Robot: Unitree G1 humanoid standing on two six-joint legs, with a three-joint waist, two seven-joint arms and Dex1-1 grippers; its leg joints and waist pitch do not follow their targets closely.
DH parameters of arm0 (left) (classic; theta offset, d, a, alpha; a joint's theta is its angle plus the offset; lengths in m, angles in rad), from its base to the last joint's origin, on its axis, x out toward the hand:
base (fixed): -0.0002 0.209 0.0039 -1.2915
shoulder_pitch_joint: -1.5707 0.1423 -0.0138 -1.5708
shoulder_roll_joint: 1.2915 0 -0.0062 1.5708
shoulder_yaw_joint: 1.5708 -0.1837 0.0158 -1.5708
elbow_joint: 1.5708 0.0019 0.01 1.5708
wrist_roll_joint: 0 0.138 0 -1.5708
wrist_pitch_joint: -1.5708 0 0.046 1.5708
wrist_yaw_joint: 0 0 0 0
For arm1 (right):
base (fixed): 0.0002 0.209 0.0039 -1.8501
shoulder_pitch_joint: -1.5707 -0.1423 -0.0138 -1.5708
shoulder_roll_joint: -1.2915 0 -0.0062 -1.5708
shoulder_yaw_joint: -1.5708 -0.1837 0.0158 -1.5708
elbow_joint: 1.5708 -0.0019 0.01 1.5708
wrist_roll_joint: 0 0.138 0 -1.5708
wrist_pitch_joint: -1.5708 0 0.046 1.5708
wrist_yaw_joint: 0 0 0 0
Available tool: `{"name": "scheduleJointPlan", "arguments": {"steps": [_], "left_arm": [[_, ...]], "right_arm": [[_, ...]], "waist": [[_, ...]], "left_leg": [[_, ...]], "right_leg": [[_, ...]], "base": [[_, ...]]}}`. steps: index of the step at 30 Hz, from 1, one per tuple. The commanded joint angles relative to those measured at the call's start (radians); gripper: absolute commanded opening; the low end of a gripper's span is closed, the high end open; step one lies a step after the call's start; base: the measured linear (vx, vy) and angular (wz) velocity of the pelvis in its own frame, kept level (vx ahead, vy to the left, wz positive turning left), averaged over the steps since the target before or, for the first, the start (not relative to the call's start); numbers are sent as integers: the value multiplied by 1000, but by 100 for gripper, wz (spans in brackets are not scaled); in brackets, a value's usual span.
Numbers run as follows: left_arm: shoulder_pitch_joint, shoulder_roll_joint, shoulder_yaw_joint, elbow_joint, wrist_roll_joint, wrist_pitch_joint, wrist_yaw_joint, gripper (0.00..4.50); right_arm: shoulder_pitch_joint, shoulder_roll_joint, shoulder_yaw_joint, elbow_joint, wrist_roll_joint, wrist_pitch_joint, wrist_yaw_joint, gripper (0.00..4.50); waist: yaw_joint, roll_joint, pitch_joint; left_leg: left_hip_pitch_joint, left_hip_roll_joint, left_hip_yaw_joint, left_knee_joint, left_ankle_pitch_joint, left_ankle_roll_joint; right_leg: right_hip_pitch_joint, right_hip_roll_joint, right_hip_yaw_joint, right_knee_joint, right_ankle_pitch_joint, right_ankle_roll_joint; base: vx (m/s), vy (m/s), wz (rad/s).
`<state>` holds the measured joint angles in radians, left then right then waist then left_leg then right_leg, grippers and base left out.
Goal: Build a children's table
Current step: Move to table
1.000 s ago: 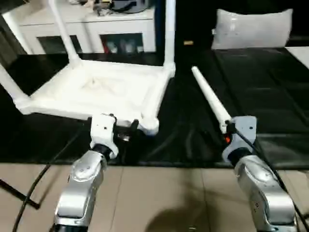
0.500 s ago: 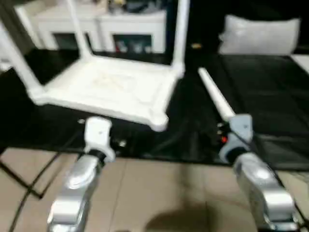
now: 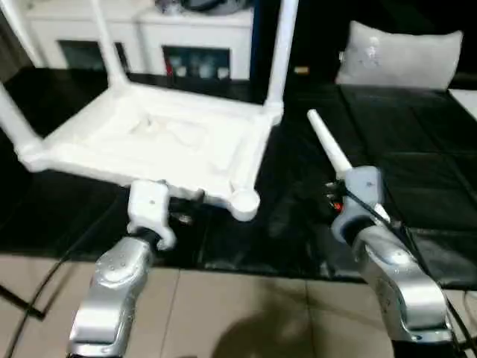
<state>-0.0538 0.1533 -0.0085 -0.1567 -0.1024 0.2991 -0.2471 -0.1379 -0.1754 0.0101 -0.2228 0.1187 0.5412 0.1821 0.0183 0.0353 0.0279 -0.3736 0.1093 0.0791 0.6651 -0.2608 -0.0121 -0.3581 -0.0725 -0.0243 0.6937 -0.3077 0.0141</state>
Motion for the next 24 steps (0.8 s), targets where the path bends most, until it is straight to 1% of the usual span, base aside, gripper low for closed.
{"name": "scheduleJointPlan", "arguments": {"steps": [1, 2, 3, 4, 5, 6, 7, 8, 9, 10, 11, 12, 13, 14, 15, 16, 17, 18, 19, 20, 21, 22, 23, 24], "left_arm": [[-7, -8, -23, 6, 3, 3, -4, 440], [-9, -8, -24, 7, 4, 3, -3, 440], [-9, -7, -26, 7, 3, 3, -4, 440], [-9, -4, -28, 9, 2, 2, -7, 440], [-9, -4, -29, 9, 1, 2, -9, 440], [-9, -4, -29, 9, 1, 2, -9, 440], [-10, -4, -29, 10, 1, 1, -10, 440], [-11, -3, -29, 11, 3, 1, -12, 440], [-13, -3, -28, 12, 4, 0, -12, 440], [-13, -3, -28, 12, 5, 0, -12, 440], [-15, -3, -27, 13, 5, 0, -12, 440], [-14, -2, -29, 13, 4, -1, -11, 440], [-14, -1, -30, 13, 3, -1, -10, 440], [-15, 0, -30, 13, 2, -1, -9, 440], [-16, -1, -29, 14, 0, -2, -9, 440], [-17, -1, -28, 16, -1, -2, -9, 440], [-19, -2, -26, 17, -2, -2, -8, 440], [-20, -1, -25, 18, -2, -2, -8, 440], [-19, -2, -24, 18, -3, -2, -8, 440], [-19, -2, -24, 18, -3, -2, -8, 440], [-19, -2, -24, 17, -3, -2, -8, 440], [-20, -3, -24, 17, -3, -1, -8, 440], [-21, -3, -24, 17, -3, -1, -8, 440], [-21, -3, -24, 17, -3, -1, -8, 440]], "right_arm": [[-3, -26, -5, -1, -25, 21, -6, 450], [-5, -28, -6, 0, -27, 21, -6, 450], [-7, -26, -10, 1, -27, 27, -8, 450], [-11, -25, -14, 5, -29, 41, -12, 450], [-14, -26, -15, 7, -30, 46, -14, 450], [-14, -26, -15, 7, -31, 46, -14, 450], [-16, -27, -14, 10, -31, 47, -15, 450], [-24, -30, -16, 16, -29, 55, -19, 450], [-30, -31, -18, 21, -28, 64, -24, 450], [-36, -30, -22, 26, -23, 71, -25, 450], [-41, -27, -27, 30, -18, 82, -28, 450], [-47, -26, -30, 35, -21, 87, -30, 450], [-50, -28, -31, 38, -25, 86, -29, 450], [-54, -29, -30, 40, -29, 79, -25, 450], [-57, -30, -31, 40, -31, 77, -23, 450], [-58, -32, -28, 39, -33, 68, -18, 450], [-57, -33, -27, 36, -30, 60, -12, 450], [-55, -32, -24, 32, -27, 54, -7, 450], [-46, -27, -17, 24, -23, 44, -3, 450], [-46, -27, -17, 24, -23, 44, -3, 450], [-43, -26, -14, 21, -22, 38, -2, 450], [-40, -17, -13, 18, -10, 36, 3, 450], [-39, -13, -11, 18, -8, 29, 4, 450], [-38, -10, -8, 17, -6, 24, 8, 450]], "waist": [[9, -39, -52], [28, -37, -59], [35, -39, -62], [37, -32, -59], [32, -20, -49], [29, -14, -42], [24, -4, -34], [17, -3, -25], [15, -2, -20], [6, -13, -7], [12, -12, -4], [9, -12, -2], [9, -16, -6], [9, -18, -10], [10, -15, -16], [21, -34, -13], [16, -14, -27], [4, -17, -22], [-5, -15, -22], [-10, -18, -16], [-14, -25, -15], [-9, -25, -16], [-7, -24, -14], [-6, -24, -14]], "left_leg": [[3, 46, -21, -15, 522, 320], [-38, 24, -3, -30, 384, 205], [-30, 30, 3, -51, 289, 103], [-21, 35, 4, -62, 231, 64], [-8, 47, 2, -83, 84, 1], [0, 55, -2, -97, 22, -22], [11, 75, -5, -116, -85, -50], [10, 89, -4, -131, -156, -69], [16, 92, -2, -139, -209, -77], [73, 97, 43, -120, -336, -156], [92, 90, 64, -117, -392, -187], [108, 89, 81, -111, -405, -205], [113, 85, 84, -107, -404, -210], [108, 83, 89, -108, -388, -209], [108, 84, 96, -113, -377, -207], [40, 76, 63, -145, -370, -142], [45, 88, 55, -156, -352, -103], [53, 90, 54, -155, -382, -91], [71, 86, 62, -151, -426, -71], [77, 82, 66, -149, -447, -60], [83, 74, 72, -144, -449, -37], [82, 71, 77, -142, -410, -19], [87, 72, 79, -143, -394, -9], [85, 72, 79, -144, -381, -6]], "right_leg": [[6, -87, 74, -101, 394, 15], [55, -95, 81, -78, 665, 5], [59, -76, 59, -69, 806, 15], [55, -70, 48, -72, 793, 13], [56, -60, 36, -90, 595, -2], [56, -56, 31, -99, 462, -19], [52, -54, 30, -114, 215, -73], [53, -54, 35, -124, 63, -123], [46, -50, 36, -131, -20, -138], [-6, -17, 66, -164, -251, -119], [-32, -4, 71, -187, -390, -84], [-55, 18, 82, -197, -423, -45], [-56, 28, 80, -192, -409, -34], [-55, 35, 83, -189, -378, -26], [-49, 45, 88, -179, -327, -26], [17, 8, 76, -155, -272, -46], [24, -16, 77, -154, -244, -58], [19, -17, 72, -161, -283, -69], [21, -13, 67, -176, -354, -104], [18, -8, 64, -183, -395, -120], [26, -6, 66, -196, -455, -141], [35, -10, 74, -202, -461, -156], [37, -8, 78, -205, -466, -173], [42, -6, 79, -203, -454, -183]], "base": [[0, 0, 0], [0, -74, 5], [0, -74, 5], [-42, -78, -1], [-67, -55, -4], [-67, -55, -4], [-65, -22, -7], [-76, 3, -4], [-76, 3, -4], [-108, 13, -16], [-85, 23, -36], [-85, 23, -36], [-52, 35, -51], [-42, 37, -63], [-42, 37, -63], [-24, 39, -55], [-2, 26, -24], [-2, 26, -24], [0, 0, 0], [0, 0, 0], [0, 0, 0], [0, 0, 0], [62, -21, 3], [62, -21, 3]]}}
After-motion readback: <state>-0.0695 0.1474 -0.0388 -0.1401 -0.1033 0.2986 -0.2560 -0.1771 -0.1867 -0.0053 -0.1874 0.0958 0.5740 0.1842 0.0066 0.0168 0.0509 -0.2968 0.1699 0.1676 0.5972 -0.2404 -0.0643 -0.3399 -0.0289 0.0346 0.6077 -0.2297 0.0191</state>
